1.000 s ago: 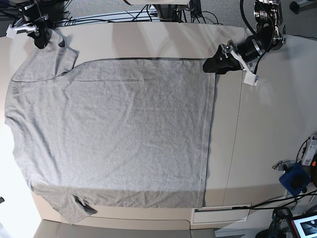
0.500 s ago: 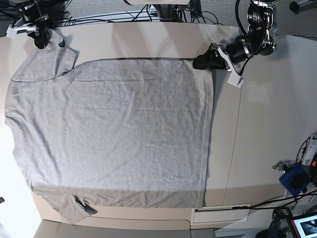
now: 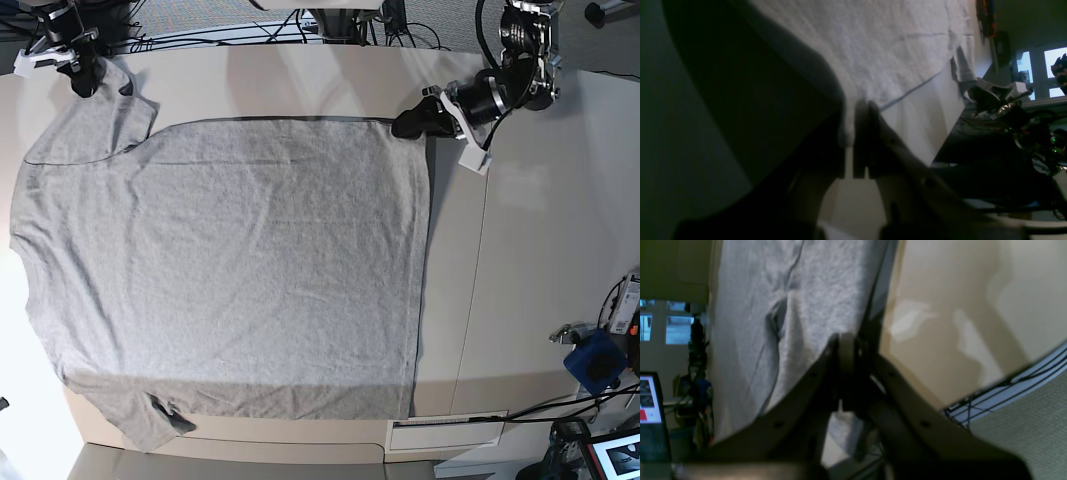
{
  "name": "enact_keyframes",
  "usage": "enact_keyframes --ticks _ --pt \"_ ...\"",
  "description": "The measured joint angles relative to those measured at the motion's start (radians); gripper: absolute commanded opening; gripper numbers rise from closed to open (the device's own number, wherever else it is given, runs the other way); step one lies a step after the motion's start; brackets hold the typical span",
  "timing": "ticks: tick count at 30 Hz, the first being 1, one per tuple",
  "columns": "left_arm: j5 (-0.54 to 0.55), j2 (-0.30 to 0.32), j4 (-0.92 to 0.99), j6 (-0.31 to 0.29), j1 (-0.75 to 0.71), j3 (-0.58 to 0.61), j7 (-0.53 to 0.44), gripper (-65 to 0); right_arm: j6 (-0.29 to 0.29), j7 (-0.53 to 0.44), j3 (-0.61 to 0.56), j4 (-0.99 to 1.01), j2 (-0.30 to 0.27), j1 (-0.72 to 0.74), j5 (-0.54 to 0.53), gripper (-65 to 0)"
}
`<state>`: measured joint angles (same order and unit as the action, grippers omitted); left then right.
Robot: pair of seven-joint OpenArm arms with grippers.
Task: Fold the T-shirt properly
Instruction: 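Pull the shirt toward the robot with both grippers to straighten it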
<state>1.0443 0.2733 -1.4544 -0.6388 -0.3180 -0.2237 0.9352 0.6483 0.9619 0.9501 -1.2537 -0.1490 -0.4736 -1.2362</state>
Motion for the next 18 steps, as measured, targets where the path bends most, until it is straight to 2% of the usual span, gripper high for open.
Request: enact_keyframes --ticks 6,9,18 --pt "0.045 0.002 -0.066 -0.013 -0.092 -0.103 0.067 -65.0 0.000 0.037 0.003 0.003 0.001 -0.026 -0.048 -65.0" --pt "0.044 0.001 -0.095 -0.007 -0.124 -0.114 0.079 -65.0 0.019 0.049 0.002 -0.005 0.002 -0.047 -0.062 -65.0" --pt "0.037 0.001 -0.171 -0.008 -0.189 -0.122 0.083 -65.0 0.009 0.074 0.021 -0.217 0.011 -0.159 -0.031 -65.0"
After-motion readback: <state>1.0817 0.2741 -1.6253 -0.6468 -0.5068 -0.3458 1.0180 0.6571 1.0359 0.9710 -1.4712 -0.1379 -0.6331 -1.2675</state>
